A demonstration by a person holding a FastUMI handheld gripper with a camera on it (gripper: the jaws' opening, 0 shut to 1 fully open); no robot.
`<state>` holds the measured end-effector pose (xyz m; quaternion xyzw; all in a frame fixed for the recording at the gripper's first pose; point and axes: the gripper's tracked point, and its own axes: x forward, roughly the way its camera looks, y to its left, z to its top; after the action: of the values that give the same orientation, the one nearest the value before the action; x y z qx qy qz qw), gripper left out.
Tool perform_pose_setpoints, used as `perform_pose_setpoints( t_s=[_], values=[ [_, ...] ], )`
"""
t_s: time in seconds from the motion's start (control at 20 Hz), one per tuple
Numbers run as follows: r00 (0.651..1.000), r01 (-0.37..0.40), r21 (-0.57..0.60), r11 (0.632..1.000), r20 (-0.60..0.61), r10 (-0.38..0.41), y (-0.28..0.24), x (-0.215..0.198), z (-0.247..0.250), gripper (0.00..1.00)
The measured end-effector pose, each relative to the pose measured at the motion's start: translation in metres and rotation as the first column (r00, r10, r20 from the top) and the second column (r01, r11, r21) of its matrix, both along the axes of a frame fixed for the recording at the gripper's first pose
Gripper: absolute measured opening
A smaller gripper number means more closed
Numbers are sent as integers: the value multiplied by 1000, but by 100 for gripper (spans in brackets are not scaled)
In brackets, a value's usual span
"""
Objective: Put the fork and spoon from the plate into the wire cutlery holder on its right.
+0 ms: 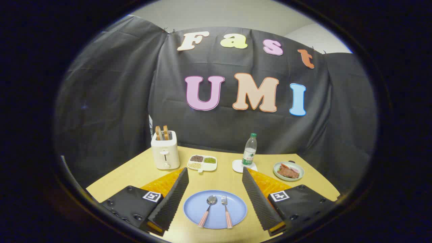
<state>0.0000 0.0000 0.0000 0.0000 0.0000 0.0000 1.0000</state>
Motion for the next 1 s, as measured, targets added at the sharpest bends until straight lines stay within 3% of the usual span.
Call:
perform_pose_setpoints(
  t_s=[0.65, 1.0],
  values=[
    [996, 25, -17, 1000, -80, -26, -17, 12, -37, 100],
    [984, 55, -16, 998, -171, -57, -32, 22, -84, 100]
  ],
)
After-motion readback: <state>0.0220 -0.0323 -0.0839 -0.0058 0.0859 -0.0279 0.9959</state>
